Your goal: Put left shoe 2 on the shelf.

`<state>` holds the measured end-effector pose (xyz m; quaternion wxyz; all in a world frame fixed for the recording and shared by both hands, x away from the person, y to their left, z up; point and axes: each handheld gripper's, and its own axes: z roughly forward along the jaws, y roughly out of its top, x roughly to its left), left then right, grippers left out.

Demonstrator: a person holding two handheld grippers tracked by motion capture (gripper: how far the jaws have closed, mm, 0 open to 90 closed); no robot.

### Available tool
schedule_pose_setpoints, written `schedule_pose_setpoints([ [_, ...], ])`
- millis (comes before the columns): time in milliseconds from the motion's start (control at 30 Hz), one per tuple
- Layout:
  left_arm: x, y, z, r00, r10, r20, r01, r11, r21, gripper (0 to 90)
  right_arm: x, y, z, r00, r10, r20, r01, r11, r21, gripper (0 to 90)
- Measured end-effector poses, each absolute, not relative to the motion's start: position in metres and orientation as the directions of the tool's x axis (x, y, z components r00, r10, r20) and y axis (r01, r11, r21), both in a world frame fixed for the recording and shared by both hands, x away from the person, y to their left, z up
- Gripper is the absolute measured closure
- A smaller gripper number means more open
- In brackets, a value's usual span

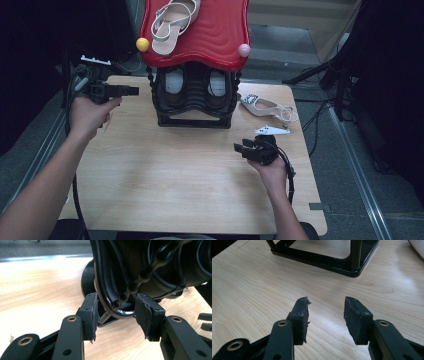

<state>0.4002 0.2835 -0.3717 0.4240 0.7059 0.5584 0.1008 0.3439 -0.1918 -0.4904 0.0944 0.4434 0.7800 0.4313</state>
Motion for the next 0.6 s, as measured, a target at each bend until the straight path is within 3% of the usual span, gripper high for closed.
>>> schedule_pose_setpoints([
  [67, 0.398, 0.283, -0.379, 0.357, 0.884, -0.302, 0.699, -0.038, 0.714, 53.5, 0.344, -0.192, -0.49, -0.588, 0.773, 0.237, 0.61, 0.231, 0.758, 56.8],
  [600, 0.383, 0.28, -0.427, 0.364, 0.872, -0.327, 0.718, -0.039, 0.695, 53.0, 0.349, -0.197, -0.492, -0.568, 0.784, 0.251, 0.632, 0.22, 0.743, 66.5],
])
